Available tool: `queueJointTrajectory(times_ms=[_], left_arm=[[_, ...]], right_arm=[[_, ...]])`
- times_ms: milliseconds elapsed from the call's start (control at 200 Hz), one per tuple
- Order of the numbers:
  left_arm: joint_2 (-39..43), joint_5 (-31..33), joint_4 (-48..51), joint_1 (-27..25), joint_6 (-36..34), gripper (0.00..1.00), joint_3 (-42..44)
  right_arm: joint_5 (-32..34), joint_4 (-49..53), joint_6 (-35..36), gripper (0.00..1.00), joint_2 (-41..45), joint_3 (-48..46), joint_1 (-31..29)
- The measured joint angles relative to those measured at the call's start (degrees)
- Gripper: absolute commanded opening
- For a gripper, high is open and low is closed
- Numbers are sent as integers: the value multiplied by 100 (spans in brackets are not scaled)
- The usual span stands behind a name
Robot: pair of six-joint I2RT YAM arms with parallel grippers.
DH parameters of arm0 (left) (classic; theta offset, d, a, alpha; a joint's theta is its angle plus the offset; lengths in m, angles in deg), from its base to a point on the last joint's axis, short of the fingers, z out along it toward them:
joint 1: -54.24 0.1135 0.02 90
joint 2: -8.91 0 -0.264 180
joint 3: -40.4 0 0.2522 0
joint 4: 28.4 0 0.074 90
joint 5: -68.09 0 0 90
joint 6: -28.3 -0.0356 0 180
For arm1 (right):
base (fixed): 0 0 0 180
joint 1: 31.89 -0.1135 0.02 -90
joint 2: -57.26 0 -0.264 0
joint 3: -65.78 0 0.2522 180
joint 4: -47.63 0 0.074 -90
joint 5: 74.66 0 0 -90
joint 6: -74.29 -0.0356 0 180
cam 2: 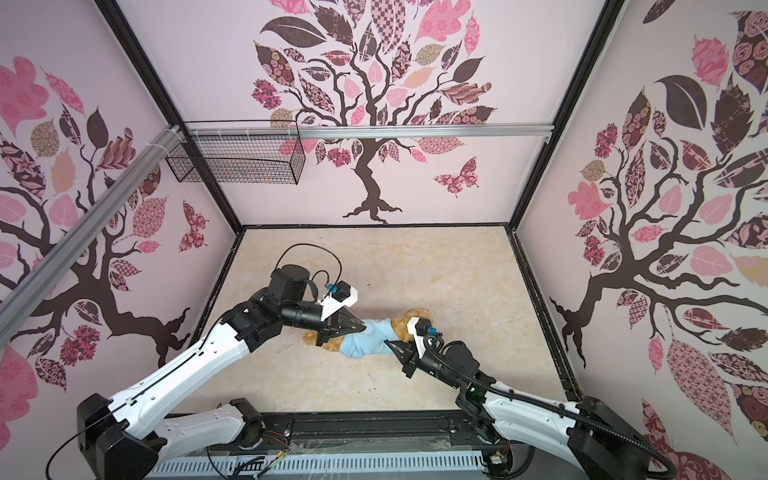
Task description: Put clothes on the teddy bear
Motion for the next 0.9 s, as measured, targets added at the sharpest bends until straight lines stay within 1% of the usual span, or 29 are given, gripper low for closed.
queueJointTrajectory(times_ms=[105,230,290,325,355,430,490,600,740,800,900], left_arm=[[72,-122,-155,44,116,0,164],[72,22,-66,44,-11,0,168],[70,160,22,35,-92,8,168],[70,249,61,24,-142,15,166],[72,350,98,-2,-199,19,166],[107,627,203,-87,-262,26,166],[186,892,289,-192,-334,28,166],[319,1349,413,-459,-409,26,149],[275,1814,625,-752,-540,18,-9],[214,1954,715,-822,-590,13,-105],[57,2118,844,-868,-686,10,-286]], right_arm=[[-7,37,11,0,55,0,11],[-120,66,87,0,35,0,50],[-199,83,125,0,-15,0,72],[-245,98,157,0,-48,2,79],[-284,116,188,0,-74,4,90],[-310,243,262,0,-155,4,146],[-323,343,310,0,-234,4,184],[-382,455,442,0,-358,4,216],[-507,498,610,0,-474,9,214],[-544,503,664,0,-511,9,214],[-590,503,717,0,-557,31,214]])
